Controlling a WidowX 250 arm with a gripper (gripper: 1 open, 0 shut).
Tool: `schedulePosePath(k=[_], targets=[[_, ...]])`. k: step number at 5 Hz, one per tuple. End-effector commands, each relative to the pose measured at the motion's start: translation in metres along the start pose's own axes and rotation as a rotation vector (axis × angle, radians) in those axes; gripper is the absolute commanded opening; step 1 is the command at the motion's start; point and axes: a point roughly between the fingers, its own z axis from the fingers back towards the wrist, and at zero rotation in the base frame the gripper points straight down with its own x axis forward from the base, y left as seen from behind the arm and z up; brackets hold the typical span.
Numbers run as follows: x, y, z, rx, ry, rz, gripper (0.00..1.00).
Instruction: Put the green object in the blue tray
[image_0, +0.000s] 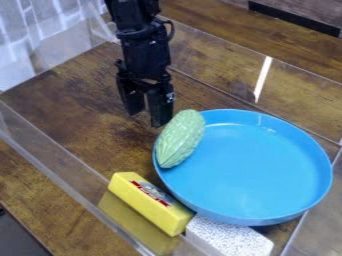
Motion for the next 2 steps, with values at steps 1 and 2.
schedulePosePath(k=[1, 2], targets=[[0.013, -0.016, 0.027, 0.033, -0.092, -0.071, 1.00], [0.014, -0.026, 0.024, 0.026, -0.093, -0.108, 1.00]])
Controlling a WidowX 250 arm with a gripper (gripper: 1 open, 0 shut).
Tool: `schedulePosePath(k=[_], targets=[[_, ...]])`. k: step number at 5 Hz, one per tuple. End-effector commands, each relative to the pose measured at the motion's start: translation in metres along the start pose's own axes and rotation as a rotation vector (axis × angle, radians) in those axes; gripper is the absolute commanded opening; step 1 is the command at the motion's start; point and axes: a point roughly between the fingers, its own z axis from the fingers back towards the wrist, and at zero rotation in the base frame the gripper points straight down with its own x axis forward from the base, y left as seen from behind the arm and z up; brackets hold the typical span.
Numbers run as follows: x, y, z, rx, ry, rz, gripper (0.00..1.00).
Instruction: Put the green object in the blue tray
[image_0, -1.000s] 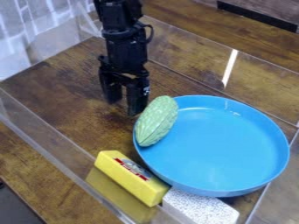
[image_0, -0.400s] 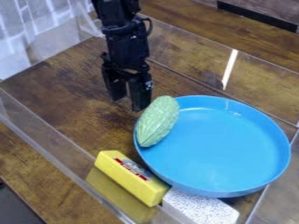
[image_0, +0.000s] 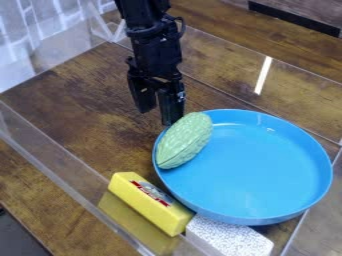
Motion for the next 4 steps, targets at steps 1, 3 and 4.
schedulePosePath(k=[1, 3, 4], targets=[[0.010, -0.007, 0.024, 0.029, -0.076, -0.017, 1.00], [0.016, -0.006, 0.027, 0.034, -0.091, 0.042, 1.00], [0.021, -0.006, 0.027, 0.038, -0.100, 0.080, 1.00]])
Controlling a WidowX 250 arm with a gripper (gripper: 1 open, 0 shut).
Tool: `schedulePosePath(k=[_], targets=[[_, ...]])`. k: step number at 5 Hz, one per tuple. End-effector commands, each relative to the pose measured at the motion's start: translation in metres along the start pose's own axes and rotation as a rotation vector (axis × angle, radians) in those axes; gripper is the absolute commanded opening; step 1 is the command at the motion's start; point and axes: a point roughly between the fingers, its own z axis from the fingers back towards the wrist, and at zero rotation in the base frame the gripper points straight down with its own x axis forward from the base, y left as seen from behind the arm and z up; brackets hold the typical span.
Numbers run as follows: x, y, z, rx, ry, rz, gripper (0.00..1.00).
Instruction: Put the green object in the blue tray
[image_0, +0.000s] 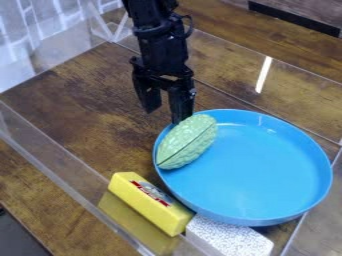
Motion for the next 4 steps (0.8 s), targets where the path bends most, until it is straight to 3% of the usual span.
schedulePosePath(k=[1, 2, 4], targets=[[0.023, -0.008, 0.028, 0.040, -0.094, -0.018, 1.00], [0.024, -0.006, 0.041, 0.056, -0.107, -0.034, 1.00], [0.038, -0.003, 0.035, 0.072, -0.125, -0.057, 1.00]])
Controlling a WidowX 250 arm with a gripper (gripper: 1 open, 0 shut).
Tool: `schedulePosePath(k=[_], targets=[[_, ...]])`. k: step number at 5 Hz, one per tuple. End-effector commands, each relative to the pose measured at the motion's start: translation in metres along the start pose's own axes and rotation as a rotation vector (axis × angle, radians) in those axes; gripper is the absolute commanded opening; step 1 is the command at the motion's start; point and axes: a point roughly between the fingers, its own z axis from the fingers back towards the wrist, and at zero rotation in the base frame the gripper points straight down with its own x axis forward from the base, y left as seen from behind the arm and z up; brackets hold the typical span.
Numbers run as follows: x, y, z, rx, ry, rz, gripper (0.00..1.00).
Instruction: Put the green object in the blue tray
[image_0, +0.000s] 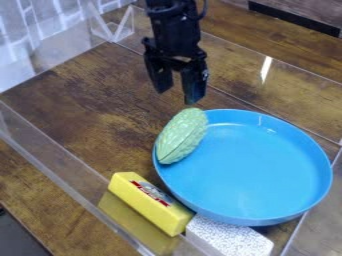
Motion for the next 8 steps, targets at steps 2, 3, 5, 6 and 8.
schedulePosePath(k=[2, 3, 5, 6, 8], targets=[[0.010, 0.000, 0.022, 0.051, -0.085, 0.062, 1.00], [0.015, -0.008, 0.020, 0.047, -0.084, 0.022, 1.00], [0.022, -0.003, 0.018, 0.061, -0.095, 0.052, 1.00], [0.024, -0.002, 0.019, 0.054, -0.088, -0.007, 1.00], [0.026, -0.003, 0.024, 0.050, -0.084, -0.045, 1.00]])
